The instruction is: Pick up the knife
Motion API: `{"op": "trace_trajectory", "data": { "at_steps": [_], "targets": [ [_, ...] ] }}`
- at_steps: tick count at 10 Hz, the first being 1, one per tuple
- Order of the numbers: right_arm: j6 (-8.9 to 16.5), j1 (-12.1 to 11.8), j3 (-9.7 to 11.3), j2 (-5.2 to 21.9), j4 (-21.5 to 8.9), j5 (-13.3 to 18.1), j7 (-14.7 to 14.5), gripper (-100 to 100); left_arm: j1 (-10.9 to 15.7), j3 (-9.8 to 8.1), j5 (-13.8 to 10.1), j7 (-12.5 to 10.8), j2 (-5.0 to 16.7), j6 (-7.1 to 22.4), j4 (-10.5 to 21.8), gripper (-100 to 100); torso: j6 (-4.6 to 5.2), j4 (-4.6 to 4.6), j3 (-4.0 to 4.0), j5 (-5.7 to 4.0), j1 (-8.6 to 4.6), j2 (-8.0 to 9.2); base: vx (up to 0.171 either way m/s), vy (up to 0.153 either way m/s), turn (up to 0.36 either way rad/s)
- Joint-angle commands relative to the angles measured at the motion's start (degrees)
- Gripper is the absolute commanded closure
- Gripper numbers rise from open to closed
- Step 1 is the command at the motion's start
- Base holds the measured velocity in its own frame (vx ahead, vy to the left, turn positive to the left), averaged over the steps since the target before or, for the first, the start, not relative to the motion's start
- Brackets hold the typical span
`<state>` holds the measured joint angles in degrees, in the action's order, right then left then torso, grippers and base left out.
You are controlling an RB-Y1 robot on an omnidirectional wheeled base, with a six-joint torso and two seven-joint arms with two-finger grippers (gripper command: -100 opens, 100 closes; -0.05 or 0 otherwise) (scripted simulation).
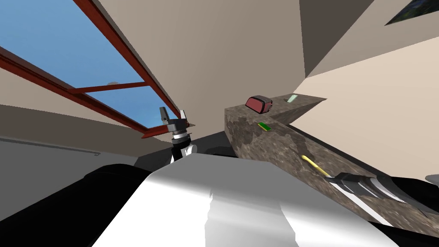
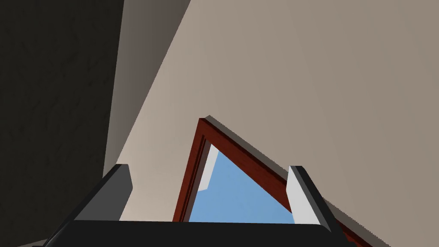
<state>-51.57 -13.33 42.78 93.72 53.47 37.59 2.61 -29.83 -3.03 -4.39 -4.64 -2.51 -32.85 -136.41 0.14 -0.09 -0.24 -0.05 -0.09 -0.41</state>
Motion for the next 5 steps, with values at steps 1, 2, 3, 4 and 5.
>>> {"op": "trace_trajectory", "data": {
  "at_steps": [1,2,3,4,5],
  "targets": [
    [0.37,-0.73,0.42,0.65,0.58,-1.44,-2.02,100,0.0,0.0,0.0,0.0,0.0,0.0,0.0,0,0.0,0.0,0.0,0.0,0.0,0.0,0.118,0.024,-0.125],
    [1.09,-2.16,1.28,1.93,1.82,-3.76,-4.1,100,0.01,0.0,0.0,0.0,0.0,0.0,0.0,0,-0.07,0.01,0.02,-0.01,-0.04,0.05,0.124,0.027,-0.201],
    [1.09,-2.16,1.28,1.93,1.82,-4.03,-4.78,100,0.0,0.0,0.0,0.0,0.0,0.0,0.0,0,0.04,0.01,0.03,-0.01,-0.02,0.07,0.111,0.046,-0.128],
    [1.23,-2.23,1.15,1.91,1.98,-3.73,-4.04,100,0.01,0.0,0.0,0.0,0.0,0.0,0.0,0,-0.07,0.02,0.04,-0.01,0.02,0.09,0.04,0.023,-0.016],
    [1.23,-2.27,1.19,1.94,1.99,-3.81,-4.3,0,0.02,0.01,0.0,0.0,0.0,0.0,0.0,0,-0.1,0.05,0.13,-0.02,-0.05,0.25,0.008,0.005,0.004]
  ]
}}
